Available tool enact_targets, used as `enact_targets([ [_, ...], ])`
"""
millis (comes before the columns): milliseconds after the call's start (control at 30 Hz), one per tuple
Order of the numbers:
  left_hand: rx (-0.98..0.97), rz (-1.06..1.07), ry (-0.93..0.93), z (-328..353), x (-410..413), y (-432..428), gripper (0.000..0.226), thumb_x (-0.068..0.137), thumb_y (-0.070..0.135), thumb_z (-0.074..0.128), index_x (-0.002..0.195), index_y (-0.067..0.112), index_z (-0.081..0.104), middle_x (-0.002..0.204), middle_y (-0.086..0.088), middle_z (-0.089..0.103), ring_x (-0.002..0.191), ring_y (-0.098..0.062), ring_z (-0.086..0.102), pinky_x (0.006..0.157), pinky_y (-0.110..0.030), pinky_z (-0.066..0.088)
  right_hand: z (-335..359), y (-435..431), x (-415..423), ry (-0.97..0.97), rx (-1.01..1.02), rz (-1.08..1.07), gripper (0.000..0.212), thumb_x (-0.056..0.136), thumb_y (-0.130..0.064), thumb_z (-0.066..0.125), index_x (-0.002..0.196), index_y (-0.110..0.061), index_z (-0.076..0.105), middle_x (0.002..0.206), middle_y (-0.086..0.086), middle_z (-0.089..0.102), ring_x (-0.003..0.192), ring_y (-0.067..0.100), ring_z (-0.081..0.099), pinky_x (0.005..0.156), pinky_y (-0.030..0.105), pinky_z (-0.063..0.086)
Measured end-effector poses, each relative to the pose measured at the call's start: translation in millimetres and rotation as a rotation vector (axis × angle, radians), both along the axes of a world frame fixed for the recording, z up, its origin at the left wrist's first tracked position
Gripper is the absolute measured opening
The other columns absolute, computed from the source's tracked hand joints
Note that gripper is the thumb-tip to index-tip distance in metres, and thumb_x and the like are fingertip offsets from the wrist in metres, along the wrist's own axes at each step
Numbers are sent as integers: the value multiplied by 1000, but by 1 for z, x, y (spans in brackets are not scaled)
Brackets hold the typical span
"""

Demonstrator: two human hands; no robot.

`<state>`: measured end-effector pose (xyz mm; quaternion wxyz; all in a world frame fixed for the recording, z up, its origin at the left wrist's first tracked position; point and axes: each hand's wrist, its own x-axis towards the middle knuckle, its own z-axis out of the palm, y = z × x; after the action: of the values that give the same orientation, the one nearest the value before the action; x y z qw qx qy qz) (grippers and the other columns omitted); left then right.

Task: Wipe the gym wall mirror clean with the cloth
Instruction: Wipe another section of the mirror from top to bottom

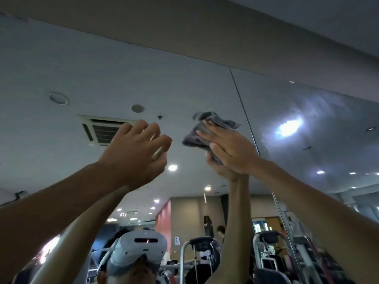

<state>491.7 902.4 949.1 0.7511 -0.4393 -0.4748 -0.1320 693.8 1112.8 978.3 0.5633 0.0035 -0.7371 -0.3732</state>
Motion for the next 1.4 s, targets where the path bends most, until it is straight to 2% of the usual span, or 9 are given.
enact_targets([
  [233,53,-103,-48,-13,-1,8,39,84,38,45,111,17,66,112,-7,62,103,-30,56,85,-43,39,71,-24,-12,564,-512,27,49,106,-26,28,154,-21,36,164,6,24,150,21,21,121,40,22],
  [333,40,-132,-160,-13,-6,3,54,88,46,35,127,19,60,136,-14,57,130,-33,50,100,-50,37,75,-45,-42,422,-322,-9,50,105,-30,27,154,-22,34,163,4,25,151,23,18,119,51,26],
  [500,82,-84,-271,-12,-11,0,69,89,54,24,144,20,48,154,-15,43,145,-31,36,112,-51,31,24,-20,-17,-16,7,-6,53,102,-37,26,152,-25,38,163,1,28,152,17,18,122,40,21],
  [633,-27,4,-174,-5,-25,-22,64,90,47,30,137,14,58,143,-17,55,134,-33,52,98,-48,46,42,22,15,345,-284,26,62,96,-44,22,151,-23,42,162,3,30,148,24,29,116,46,34],
  [733,-59,42,-93,-7,-39,-33,59,92,45,35,139,15,57,144,-15,55,135,-30,51,100,-47,46,81,-5,-13,580,-539,80,62,97,-44,22,152,-18,38,162,8,27,149,27,27,118,49,27],
  [900,-33,-70,-149,-12,-46,-33,62,94,50,28,146,24,48,156,-8,41,148,-24,33,115,-48,25,94,-77,-63,349,-289,-2,48,108,-34,27,153,-20,35,163,7,24,149,24,24,118,46,27],
  [1067,119,-144,-284,-12,-55,-32,59,91,49,34,140,19,47,154,-11,43,147,-26,33,115,-54,26,43,-59,-60,156,-63,42,51,102,-36,27,149,-27,44,162,-1,29,151,12,21,120,39,21],
  [1267,30,-5,-205,-9,-55,-59,62,90,49,34,137,15,55,146,-12,52,138,-28,48,103,-51,38,76,-49,-47,620,-500,75,47,103,-29,32,147,-24,46,159,8,35,146,26,32,117,46,29],
  [1400,-43,85,-138,-5,-65,-80,63,92,50,34,138,13,57,143,-15,56,133,-31,53,97,-49,44,103,-108,-99,559,-511,93,48,105,-29,28,152,-22,36,164,7,21,151,23,16,118,47,21],
])
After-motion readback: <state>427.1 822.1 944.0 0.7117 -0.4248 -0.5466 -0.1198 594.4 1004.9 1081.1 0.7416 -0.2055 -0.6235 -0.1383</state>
